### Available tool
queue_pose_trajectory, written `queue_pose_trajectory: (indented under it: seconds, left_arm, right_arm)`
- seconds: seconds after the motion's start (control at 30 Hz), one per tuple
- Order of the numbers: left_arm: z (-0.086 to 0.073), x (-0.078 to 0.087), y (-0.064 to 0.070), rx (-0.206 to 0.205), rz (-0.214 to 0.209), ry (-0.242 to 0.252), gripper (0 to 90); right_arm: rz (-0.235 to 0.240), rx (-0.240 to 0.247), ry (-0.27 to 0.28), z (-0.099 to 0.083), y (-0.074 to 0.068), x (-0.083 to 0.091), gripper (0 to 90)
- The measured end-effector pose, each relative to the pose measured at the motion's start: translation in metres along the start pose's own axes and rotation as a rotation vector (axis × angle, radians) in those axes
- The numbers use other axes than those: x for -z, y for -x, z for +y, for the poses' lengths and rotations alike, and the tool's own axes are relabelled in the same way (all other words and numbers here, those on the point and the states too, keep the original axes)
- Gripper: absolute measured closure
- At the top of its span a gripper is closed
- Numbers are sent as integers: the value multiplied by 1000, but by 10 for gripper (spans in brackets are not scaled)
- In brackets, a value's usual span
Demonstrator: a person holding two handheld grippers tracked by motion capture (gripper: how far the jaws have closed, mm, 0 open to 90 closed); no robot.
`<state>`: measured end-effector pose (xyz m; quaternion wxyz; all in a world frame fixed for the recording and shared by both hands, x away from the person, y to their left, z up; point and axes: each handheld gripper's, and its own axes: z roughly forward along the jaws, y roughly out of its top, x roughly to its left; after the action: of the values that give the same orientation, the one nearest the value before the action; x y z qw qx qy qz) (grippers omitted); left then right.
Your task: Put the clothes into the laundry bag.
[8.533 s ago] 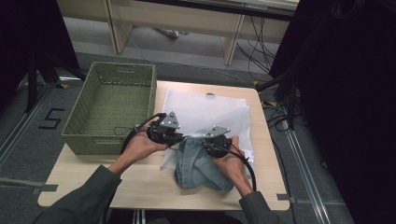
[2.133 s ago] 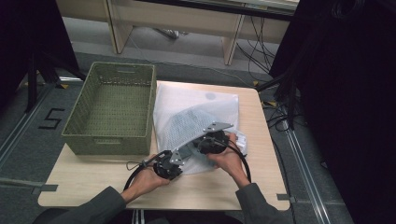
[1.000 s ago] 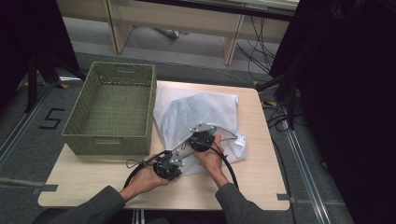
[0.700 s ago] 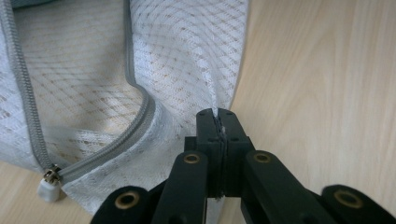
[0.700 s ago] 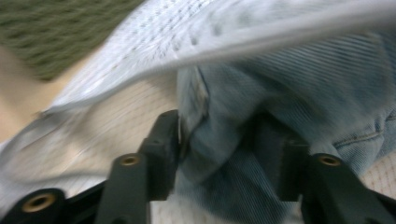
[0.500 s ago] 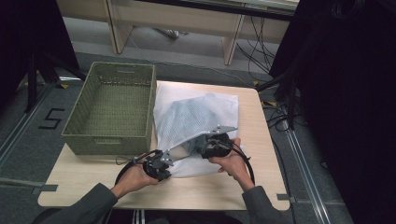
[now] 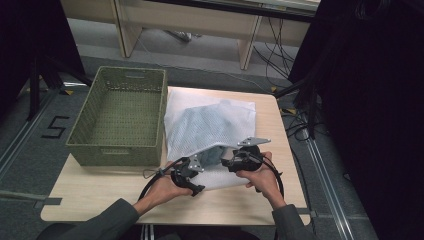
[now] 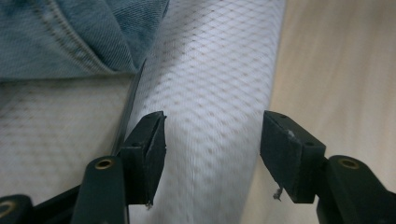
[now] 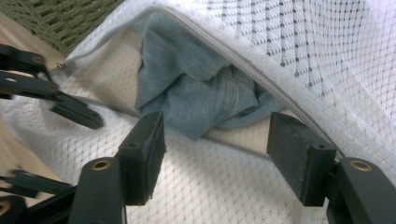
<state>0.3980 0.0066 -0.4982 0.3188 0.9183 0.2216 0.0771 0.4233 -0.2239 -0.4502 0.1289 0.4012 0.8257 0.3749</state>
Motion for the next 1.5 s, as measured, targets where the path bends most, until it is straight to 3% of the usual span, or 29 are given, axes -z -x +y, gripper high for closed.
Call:
queue_pose_trajectory:
  seconds: [0.03,0.07,0.1,0.13,0.23,0.27,0.3,0.33,0.37,0.4,0.43,0.47,0.5,0.6,0.63,0.67,0.73,0.87,0.9,0.93,1.0,1.03,1.07,1.13,1.2,1.33,1.4,1.47,1.5]
  left_arm:
    - [1,-4,0,19,-6,8,396]
    - [2,-7,-1,19,-14,5,409]
    - [3,-8,-1,-11,9,8,446]
    - [3,-8,-1,-8,4,21,539]
    - [1,-6,-1,3,-4,34,777]
    - [-1,-3,-2,-21,-13,10,824]
    - [-2,-2,-1,-24,-11,12,853]
    - [-4,-1,1,-29,-12,14,870]
    - [-6,1,2,-30,-20,7,875]
    - [-8,3,4,-43,-19,6,878]
    - [-11,6,6,-44,-23,1,878]
    - [-13,9,7,-78,-23,-13,878]
    - [-15,11,9,-73,-34,-18,877]
    - [-19,15,14,-96,-36,-26,871]
    - [-20,15,15,-80,-36,-17,869]
    - [-21,16,15,-94,-33,-15,868]
    - [-22,17,17,-97,-40,-26,866]
    - [-22,16,21,-99,-47,-20,873]
    - [-22,16,22,-108,-47,-14,874]
    - [-22,16,22,-100,-47,-13,876]
    - [-22,15,22,-92,-49,-10,880]
    - [-22,15,23,-79,-52,-12,881]
    - [-22,15,23,-80,-50,-12,882]
    - [-22,16,22,-113,-48,-25,883]
    - [-22,16,21,-98,-53,-22,882]
    - [-23,15,22,-76,-54,-13,882]
    - [-22,17,20,-105,-58,-33,881]
    - [-23,15,21,-52,-70,-13,879]
    - [-23,15,21,-51,-70,-12,878]
  right_arm:
    - [1,-4,-2,0,0,0,378]
    - [-10,1,34,-2,-1,-4,378]
    - [-7,9,-6,-2,-1,-1,379]
    - [-1,22,-3,-1,0,-1,379]
    - [-4,-31,0,-3,-6,-3,379]
    - [0,1,-20,-2,-5,-2,379]
    - [-5,-20,15,-4,-8,-5,379]
    - [-3,5,-23,-3,-7,-2,381]
    - [0,21,-8,-3,-8,-2,381]
    - [8,3,13,-4,-10,-3,383]
    - [8,24,-9,-3,-11,-2,384]
    - [9,10,16,-4,-15,-4,385]
    - [8,36,0,-4,-16,-4,385]
    - [36,30,-22,-4,-27,-8,386]
    - [34,64,-27,-5,-29,-11,386]
    - [50,52,-35,-5,-35,-15,387]
    - [42,105,-78,-5,-41,-24,397]
    - [21,91,-88,-5,-53,-52,420]
    - [3,100,-123,-4,-54,-58,469]
    - [-22,100,-113,-5,-55,-66,559]
    - [-56,84,-109,-1,-54,-74,673]
    - [-73,109,-70,1,-51,-81,702]
    - [-89,94,-74,5,-50,-85,719]
    - [-123,109,-67,10,-48,-89,732]
    - [-161,95,-28,15,-42,-96,745]
    - [-219,62,-15,23,-27,-102,743]
    - [-219,36,-8,23,-22,-102,729]
    - [-178,4,-1,21,-19,-99,684]
    - [-167,28,-9,21,-18,-97,664]
